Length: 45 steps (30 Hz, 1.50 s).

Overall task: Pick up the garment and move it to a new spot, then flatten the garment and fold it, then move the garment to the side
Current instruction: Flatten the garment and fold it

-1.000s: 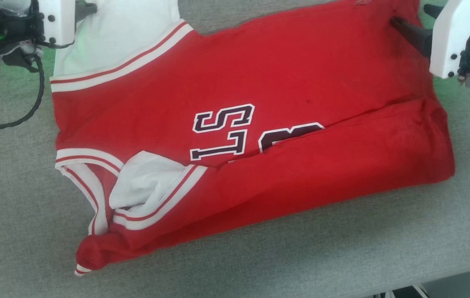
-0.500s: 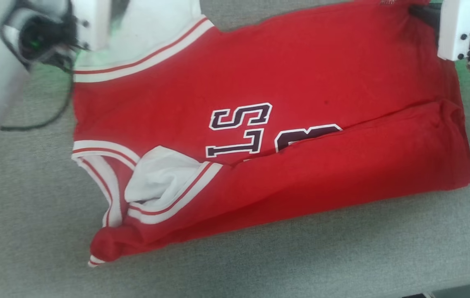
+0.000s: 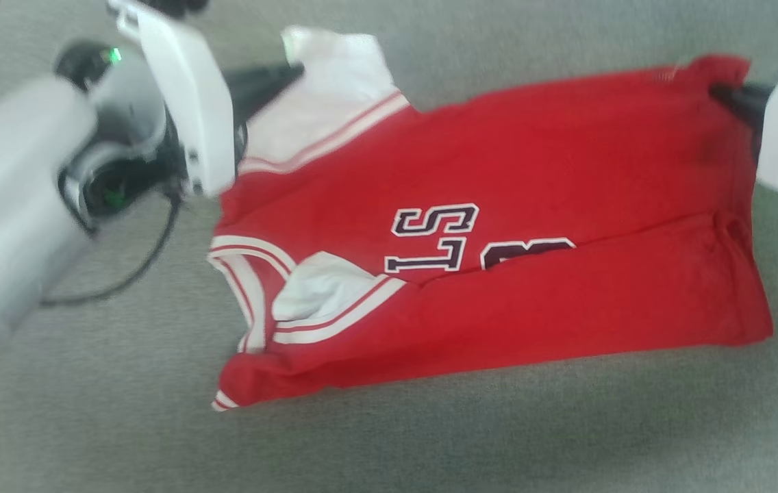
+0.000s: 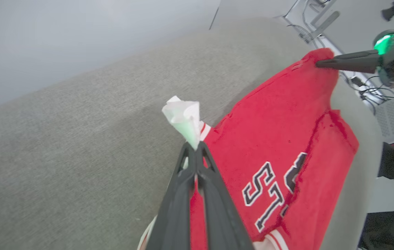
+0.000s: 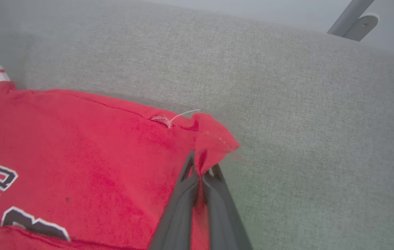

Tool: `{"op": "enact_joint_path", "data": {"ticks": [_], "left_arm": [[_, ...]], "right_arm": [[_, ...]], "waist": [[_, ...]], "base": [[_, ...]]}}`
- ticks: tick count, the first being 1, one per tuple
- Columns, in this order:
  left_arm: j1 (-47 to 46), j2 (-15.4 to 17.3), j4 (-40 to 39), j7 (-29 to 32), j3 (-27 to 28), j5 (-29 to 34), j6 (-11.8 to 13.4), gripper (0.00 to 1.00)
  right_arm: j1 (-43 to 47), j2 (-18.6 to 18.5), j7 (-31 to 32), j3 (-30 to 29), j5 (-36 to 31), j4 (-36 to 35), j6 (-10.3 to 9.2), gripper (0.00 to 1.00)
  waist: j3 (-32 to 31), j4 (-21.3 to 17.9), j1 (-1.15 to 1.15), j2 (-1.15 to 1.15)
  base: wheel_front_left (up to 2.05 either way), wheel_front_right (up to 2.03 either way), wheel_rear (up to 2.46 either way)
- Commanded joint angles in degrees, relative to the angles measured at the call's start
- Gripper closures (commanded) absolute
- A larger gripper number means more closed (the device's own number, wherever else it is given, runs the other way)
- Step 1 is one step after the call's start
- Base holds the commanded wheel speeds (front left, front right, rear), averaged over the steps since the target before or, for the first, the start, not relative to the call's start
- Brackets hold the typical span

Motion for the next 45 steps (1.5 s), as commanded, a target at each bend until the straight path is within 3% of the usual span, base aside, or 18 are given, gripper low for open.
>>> {"op": "enact_joint_path", "data": {"ticks": [1, 11, 21, 28, 39, 40, 41, 42, 43, 44, 45], "left_arm": [[2.21, 0.85, -1.88, -1.43, -0.27, -0.47, -0.12, 1.00], [15.11, 9.28, -18.46, -15.25, -3.04, 2.25, -0.12, 1.00], [30.10, 14.56, -23.69, -22.87, -4.64, 3.00, -0.13, 1.00], [35.19, 11.25, -19.52, -24.64, -4.96, 6.26, 1.05, 1.00], [35.44, 4.25, -6.45, -25.27, -5.21, 13.01, 1.54, 0.98], [35.37, 3.71, -5.82, -25.73, -5.18, 13.15, 1.43, 0.90], [35.35, 3.26, -5.18, -26.28, -5.00, 13.25, 1.36, 0.85], [35.32, 2.98, -4.52, -26.84, -4.90, 13.39, 1.40, 0.65], [35.32, 2.98, -4.52, -26.84, -4.90, 13.39, 1.40, 0.65], [35.44, 2.56, -3.91, -27.40, -4.76, 13.45, 1.42, 0.55], [35.84, 2.13, -3.44, -27.97, -4.41, 13.45, 1.45, 0.38]], "right_arm": [[1.91, -0.82, -0.76, 0.44, 0.64, -0.97, -0.06, 1.00], [16.60, -8.50, -4.88, -0.99, 3.99, -9.65, -0.06, 1.00], [30.80, -11.33, -9.40, -6.46, 4.04, -14.27, -0.06, 1.00], [34.78, -8.47, -11.08, -9.44, 1.12, -13.33, -0.06, 1.00], [31.94, -3.30, -14.74, -11.36, -5.40, -8.08, -0.06, 0.98], [31.91, -3.14, -14.98, -11.40, -5.40, -8.04, -0.06, 0.75], [32.08, -3.15, -15.02, -11.48, -5.17, -8.15, -0.06, 0.64], [32.44, -3.30, -15.15, -11.78, -4.62, -8.30, -0.06, 0.25], [32.44, -3.30, -15.15, -11.78, -4.62, -8.30, -0.06, 0.25], [33.09, -3.68, -15.17, -12.33, -4.01, -8.35, -0.07, 0.00], [33.82, -4.02, -15.09, -12.76, -3.48, -8.64, -0.06, 0.00]], "waist": [[-3.40, 2.22, 0.00, 0.00], [-8.41, 4.76, 0.00, 0.00], [-9.23, 4.31, 0.00, 0.00], [-8.40, 3.94, 0.00, 0.00], [-5.53, 3.68, 0.00, 0.00], [-5.43, 3.69, 0.00, 0.00], [-5.44, 3.71, 0.00, 0.00], [-5.52, 3.74, 0.00, 0.00], [-5.52, 3.74, 0.00, 0.00], [-5.75, 3.90, 0.00, 0.00], [-6.11, 4.01, 0.00, 0.00]], "base": [[0.00, 0.00, 0.00], [0.00, 0.00, 0.00], [0.00, 0.00, 0.00], [0.00, 0.00, 0.00], [0.00, 0.00, 0.00], [0.00, 0.00, 0.00], [0.00, 0.00, 0.00], [0.00, 0.00, 0.00], [0.00, 0.00, 0.00], [0.00, 0.00, 0.00], [0.00, 0.00, 0.00]]}}
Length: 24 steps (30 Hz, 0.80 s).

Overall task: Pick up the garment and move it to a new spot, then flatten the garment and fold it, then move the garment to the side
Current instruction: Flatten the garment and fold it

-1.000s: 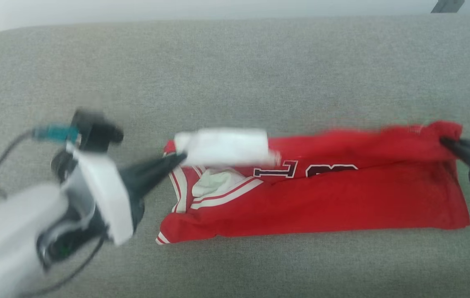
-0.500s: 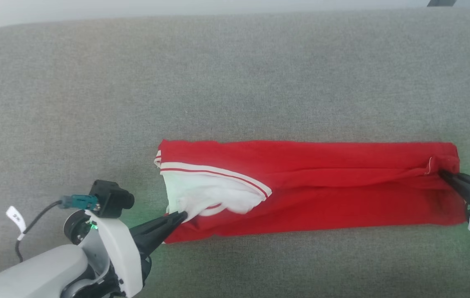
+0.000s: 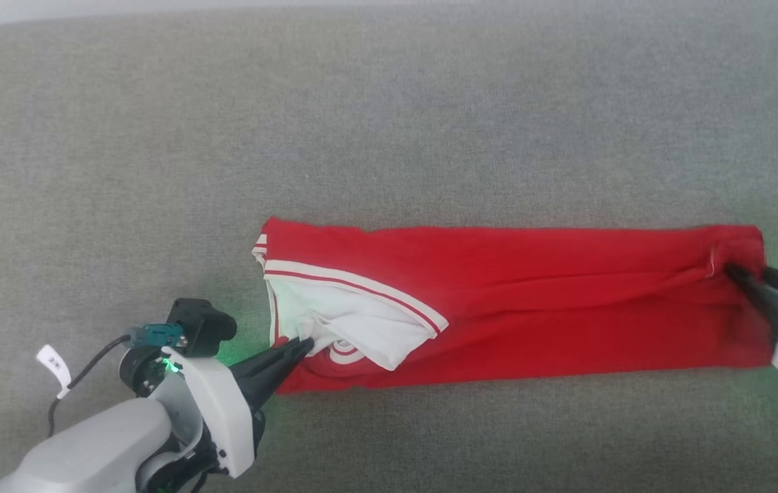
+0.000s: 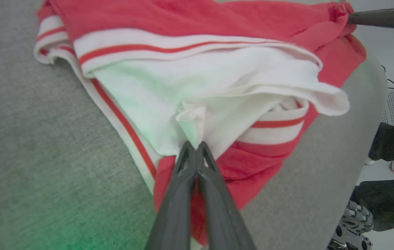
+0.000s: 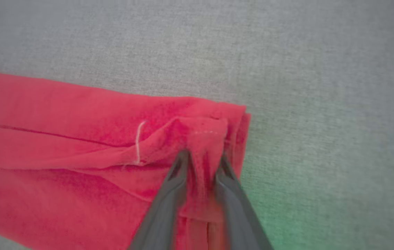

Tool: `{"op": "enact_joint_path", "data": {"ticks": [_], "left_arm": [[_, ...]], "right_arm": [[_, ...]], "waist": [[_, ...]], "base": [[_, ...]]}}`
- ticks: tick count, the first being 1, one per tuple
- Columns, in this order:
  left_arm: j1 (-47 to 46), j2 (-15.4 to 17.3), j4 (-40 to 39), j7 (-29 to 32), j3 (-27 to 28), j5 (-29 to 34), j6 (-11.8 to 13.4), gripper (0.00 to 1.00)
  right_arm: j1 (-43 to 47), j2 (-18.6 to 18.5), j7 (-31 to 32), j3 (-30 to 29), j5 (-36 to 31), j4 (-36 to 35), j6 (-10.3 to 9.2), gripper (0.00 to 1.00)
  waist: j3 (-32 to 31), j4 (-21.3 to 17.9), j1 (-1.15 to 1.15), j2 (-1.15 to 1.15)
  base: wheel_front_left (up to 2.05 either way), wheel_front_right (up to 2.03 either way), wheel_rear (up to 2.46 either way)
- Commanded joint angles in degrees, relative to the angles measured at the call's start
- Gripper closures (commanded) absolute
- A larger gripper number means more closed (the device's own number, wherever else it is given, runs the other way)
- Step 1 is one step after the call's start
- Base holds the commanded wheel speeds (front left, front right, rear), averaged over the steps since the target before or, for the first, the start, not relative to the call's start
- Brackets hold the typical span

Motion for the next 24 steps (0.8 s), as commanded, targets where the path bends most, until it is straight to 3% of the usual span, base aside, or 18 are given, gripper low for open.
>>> {"op": "enact_joint_path", "data": {"ticks": [1, 2, 3, 11, 18, 24], "left_arm": [[0.83, -0.34, 0.56, -0.38, 0.48, -0.31, 0.30, 0.17], [1.52, -0.65, 0.65, -0.91, 0.80, -0.55, 0.23, 0.02], [2.07, -0.85, 0.67, -1.32, 1.09, -0.62, 0.16, 0.00], [6.68, -2.16, -0.61, -2.76, 6.87, -0.24, 0.50, 0.00], [14.72, -6.46, -2.88, -2.73, 21.04, 6.01, 2.17, 0.00], [21.01, -12.94, -1.62, -2.76, 34.04, 15.12, 2.05, 0.00]], "right_arm": [[1.19, -0.47, -0.07, -0.52, 0.70, -0.33, -0.06, 0.00], [1.96, -0.94, 0.07, -1.14, 1.45, -0.90, -0.06, 0.00], [2.86, -1.41, 0.44, -1.83, 2.35, -1.44, -0.06, 0.00], [8.89, -3.80, 3.23, -8.19, 7.48, -4.20, -0.05, 0.00], [8.82, -0.43, 8.49, -10.90, 7.93, 0.26, -0.05, 0.00], [9.58, 1.34, 12.73, -12.01, 7.46, 5.63, -0.06, 0.00]], "waist": [[-0.54, 0.24, 0.00, -0.01], [-0.92, 0.43, 0.00, -0.01], [-1.31, 0.61, 0.00, -0.01], [-4.06, 2.85, 0.00, -0.01], [-4.87, 6.05, 0.00, -0.01], [-5.25, 9.19, 0.00, -0.01]], "base": [[0.00, 0.00, 0.00], [0.00, 0.00, 0.00], [0.00, 0.00, 0.00], [0.00, 0.00, 0.00], [0.00, 0.00, 0.00], [0.00, 0.00, 0.00]]}}
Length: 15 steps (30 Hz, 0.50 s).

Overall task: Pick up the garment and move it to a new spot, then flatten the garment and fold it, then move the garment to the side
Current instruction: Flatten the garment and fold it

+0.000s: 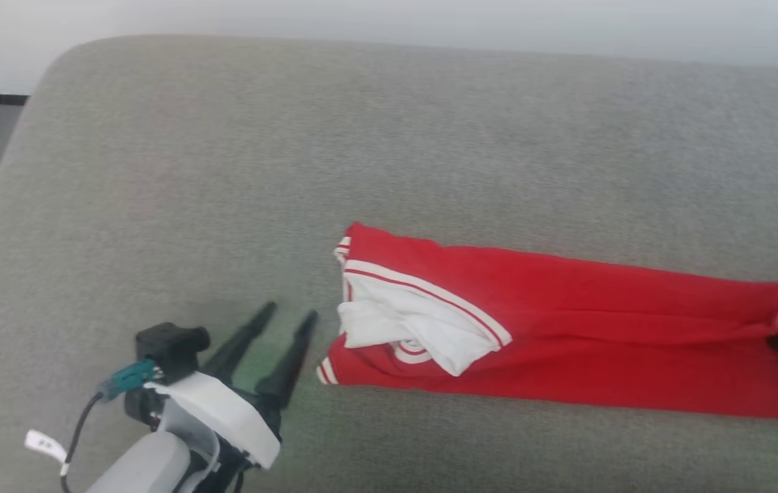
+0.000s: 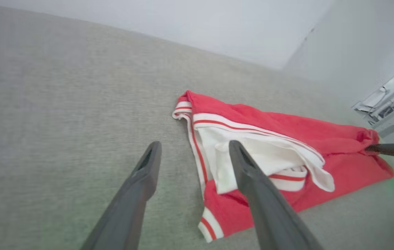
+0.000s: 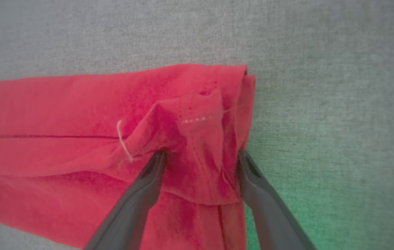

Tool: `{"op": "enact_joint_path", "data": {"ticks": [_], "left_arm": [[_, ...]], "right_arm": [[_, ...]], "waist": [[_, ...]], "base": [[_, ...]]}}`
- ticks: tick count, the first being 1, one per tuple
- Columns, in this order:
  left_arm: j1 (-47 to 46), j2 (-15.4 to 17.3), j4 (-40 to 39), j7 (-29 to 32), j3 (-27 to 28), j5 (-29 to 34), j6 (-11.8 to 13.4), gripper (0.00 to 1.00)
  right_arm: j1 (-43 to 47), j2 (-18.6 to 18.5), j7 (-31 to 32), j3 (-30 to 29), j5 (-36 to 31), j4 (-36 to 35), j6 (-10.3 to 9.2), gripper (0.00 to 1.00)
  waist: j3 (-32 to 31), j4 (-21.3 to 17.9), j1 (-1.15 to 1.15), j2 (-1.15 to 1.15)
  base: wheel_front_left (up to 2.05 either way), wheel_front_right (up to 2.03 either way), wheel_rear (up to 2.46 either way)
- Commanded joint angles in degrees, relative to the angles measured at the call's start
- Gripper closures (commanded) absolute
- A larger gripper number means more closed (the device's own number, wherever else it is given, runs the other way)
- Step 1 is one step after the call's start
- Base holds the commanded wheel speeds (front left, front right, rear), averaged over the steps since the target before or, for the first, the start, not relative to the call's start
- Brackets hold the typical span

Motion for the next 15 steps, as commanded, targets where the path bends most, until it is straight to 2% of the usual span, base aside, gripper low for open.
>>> {"op": "enact_joint_path", "data": {"ticks": [1, 9, 12, 15], "left_arm": [[2.00, -2.23, 0.28, -0.21, 4.64, 3.93, 0.12, 0.00], [7.59, -9.89, -2.40, -0.22, 20.91, 24.12, -0.51, 0.00], [9.07, -11.61, -4.16, -0.22, 24.42, 32.26, -0.93, 0.00], [10.52, -14.00, -5.43, -0.22, 27.04, 37.48, -1.42, 0.00]], "right_arm": [[0.87, 1.34, 1.55, -0.19, -0.70, 2.57, -0.08, 0.00], [-0.13, 4.86, 5.11, -1.20, -3.58, 7.95, -0.11, 0.00], [-0.10, 6.18, 6.11, -1.56, -4.89, 9.44, -0.14, 0.00], [-0.35, 7.45, 7.15, -1.71, -6.28, 11.12, -0.15, 0.00]], "waist": [[-0.23, 1.34, 0.00, -0.01], [-0.59, 2.25, 0.00, -0.01], [-0.81, 2.14, 0.00, -0.01], [-1.01, 1.91, 0.00, -0.01]], "base": [[0.00, 0.00, 0.00], [0.00, 0.00, 0.00], [0.00, 0.00, 0.00], [0.00, 0.00, 0.00]]}}
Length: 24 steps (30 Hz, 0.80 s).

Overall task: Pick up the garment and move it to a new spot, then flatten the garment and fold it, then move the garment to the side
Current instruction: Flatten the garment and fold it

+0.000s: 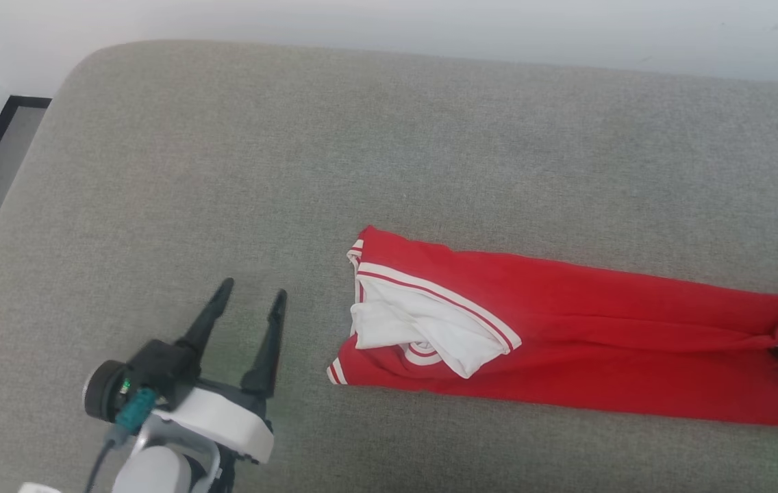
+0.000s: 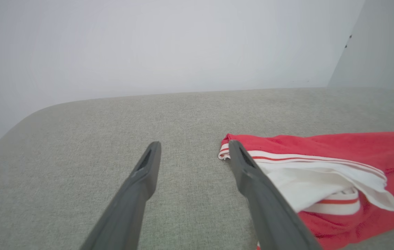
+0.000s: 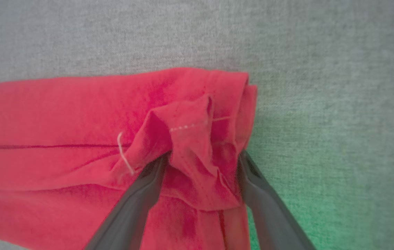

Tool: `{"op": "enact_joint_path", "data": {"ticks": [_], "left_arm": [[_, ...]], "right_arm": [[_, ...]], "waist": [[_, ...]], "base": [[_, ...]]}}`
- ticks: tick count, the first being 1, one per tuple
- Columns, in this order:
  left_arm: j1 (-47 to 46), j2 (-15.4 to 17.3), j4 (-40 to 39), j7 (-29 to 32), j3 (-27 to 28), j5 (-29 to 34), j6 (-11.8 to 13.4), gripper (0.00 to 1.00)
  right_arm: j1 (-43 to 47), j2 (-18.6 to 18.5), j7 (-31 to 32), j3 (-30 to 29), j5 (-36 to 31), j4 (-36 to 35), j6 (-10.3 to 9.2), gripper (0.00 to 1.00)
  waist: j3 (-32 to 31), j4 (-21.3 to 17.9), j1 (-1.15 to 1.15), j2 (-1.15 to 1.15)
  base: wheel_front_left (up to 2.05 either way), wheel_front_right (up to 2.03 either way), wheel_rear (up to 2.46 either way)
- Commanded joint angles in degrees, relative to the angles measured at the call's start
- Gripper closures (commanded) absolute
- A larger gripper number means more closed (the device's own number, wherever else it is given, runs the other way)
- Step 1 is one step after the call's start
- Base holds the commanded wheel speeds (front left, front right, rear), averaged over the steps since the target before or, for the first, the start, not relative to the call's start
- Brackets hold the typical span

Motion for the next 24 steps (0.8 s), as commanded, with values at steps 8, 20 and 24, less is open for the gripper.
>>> {"op": "enact_joint_path", "data": {"ticks": [8, 20, 24], "left_arm": [[2.19, -4.24, -2.53, -0.22, 5.21, 8.18, -1.54, 0.00], [3.91, -5.49, -2.19, -0.22, 9.93, 10.80, -2.16, 0.00], [4.66, -5.95, -2.84, -0.22, 11.44, 11.29, -2.20, 0.00]], "right_arm": [[1.46, 6.05, 3.90, 2.49, -3.77, 3.91, -0.20, 1.00], [-2.11, 2.75, -2.07, -3.45, -4.59, 2.38, -0.42, 1.00], [-2.59, 0.24, -5.05, -6.57, -5.33, 2.44, -0.24, 1.00]], "waist": [[0.04, -0.62, 0.00, -0.01], [-0.07, -2.86, 0.00, -0.01], [0.00, -4.58, 0.00, -0.01]], "base": [[0.00, 0.00, 0.00], [0.00, 0.00, 0.00], [0.00, 0.00, 0.00]]}}
